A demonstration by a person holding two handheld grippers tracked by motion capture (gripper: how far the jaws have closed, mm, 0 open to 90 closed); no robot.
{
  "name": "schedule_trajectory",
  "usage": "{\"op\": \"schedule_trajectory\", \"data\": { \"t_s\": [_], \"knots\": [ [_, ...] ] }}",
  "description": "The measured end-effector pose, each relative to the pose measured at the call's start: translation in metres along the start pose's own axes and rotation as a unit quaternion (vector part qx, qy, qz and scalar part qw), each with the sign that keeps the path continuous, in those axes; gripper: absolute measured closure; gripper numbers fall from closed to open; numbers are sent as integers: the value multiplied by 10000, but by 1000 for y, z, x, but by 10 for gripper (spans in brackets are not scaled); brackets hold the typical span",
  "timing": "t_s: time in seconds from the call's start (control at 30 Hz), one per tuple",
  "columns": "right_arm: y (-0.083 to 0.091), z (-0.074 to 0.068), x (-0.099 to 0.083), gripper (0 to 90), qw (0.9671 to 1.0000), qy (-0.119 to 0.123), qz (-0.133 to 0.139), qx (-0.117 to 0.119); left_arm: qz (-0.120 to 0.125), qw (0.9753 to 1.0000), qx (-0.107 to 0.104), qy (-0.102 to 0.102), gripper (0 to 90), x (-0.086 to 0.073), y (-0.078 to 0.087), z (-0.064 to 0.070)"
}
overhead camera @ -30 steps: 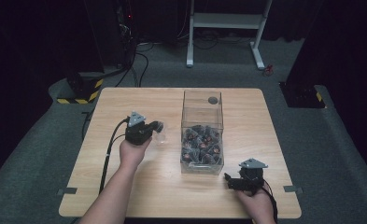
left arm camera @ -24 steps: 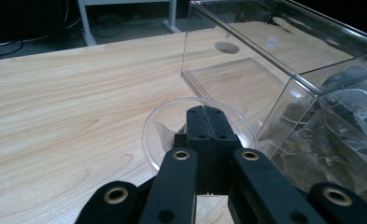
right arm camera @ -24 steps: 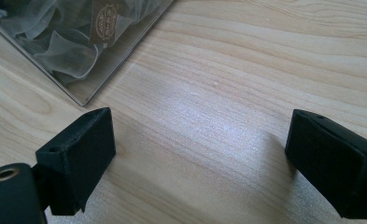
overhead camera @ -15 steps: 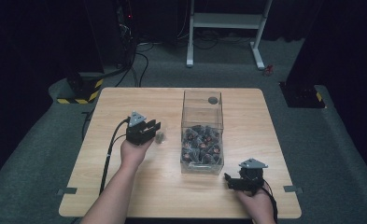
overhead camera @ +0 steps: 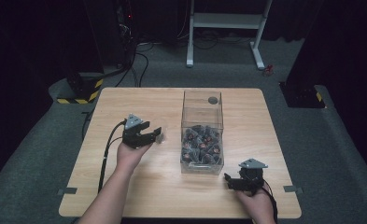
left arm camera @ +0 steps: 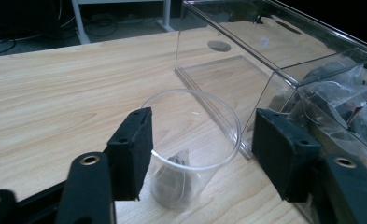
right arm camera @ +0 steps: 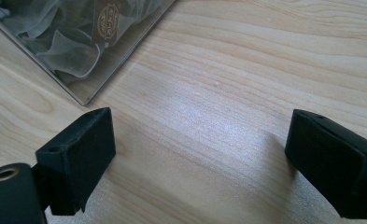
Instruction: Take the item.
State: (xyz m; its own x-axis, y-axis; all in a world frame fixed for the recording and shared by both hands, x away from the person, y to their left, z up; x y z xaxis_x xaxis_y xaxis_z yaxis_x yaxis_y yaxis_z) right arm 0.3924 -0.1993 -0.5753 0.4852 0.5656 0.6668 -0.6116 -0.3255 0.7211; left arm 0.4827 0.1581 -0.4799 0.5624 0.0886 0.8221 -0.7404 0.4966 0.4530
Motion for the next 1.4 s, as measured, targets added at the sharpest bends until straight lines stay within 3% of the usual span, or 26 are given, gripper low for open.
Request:
{"op": "schedule_trajectory", "data": {
  "t_s": [0.23,0.5,0.6,0.63,0.73,0.9,0.93,1.33,1.4],
  "knots": [
    [0,0,0,83,10000,0,1,-1,0,10000,-51,16,321,-7,12,-4],
    [0,0,0,83,10000,2,0,-1,-134,9999,4,5,289,-27,25,-15],
    [0,0,0,83,10000,11,7,-6,-217,9997,0,63,287,-40,32,-17],
    [0,0,0,83,10000,32,15,-8,-287,9996,40,-31,286,-44,34,-20],
    [0,0,0,83,10000,25,13,-6,-237,9994,30,236,286,-56,37,-22],
    [0,0,0,84,10000,37,16,-9,-469,9985,152,230,286,-79,47,-34],
    [0,0,0,83,10000,32,14,-6,-647,9977,219,-2,286,-84,51,-40],
    [0,0,0,84,10000,18,7,-12,-1205,9912,519,-178,277,-128,75,-59],
    [0,0,0,84,10000,19,8,-12,-1242,9897,628,-332,270,-131,79,-60]
  ]
}}
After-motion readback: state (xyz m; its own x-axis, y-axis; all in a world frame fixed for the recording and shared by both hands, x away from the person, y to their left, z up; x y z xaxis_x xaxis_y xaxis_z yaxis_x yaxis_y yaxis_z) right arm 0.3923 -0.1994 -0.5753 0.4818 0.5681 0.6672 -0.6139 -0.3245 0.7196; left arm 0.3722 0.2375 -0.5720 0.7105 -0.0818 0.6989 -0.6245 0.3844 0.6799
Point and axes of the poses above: each handheld gripper's, and its own axes: y roughly backward along the jaws, x roughly out of its top, z roughly to its right, the point moved 7 cm from there along -y, roughly forward along the jaws, and after that the axes turned 15 degrees about y, right-handed, at the moved point
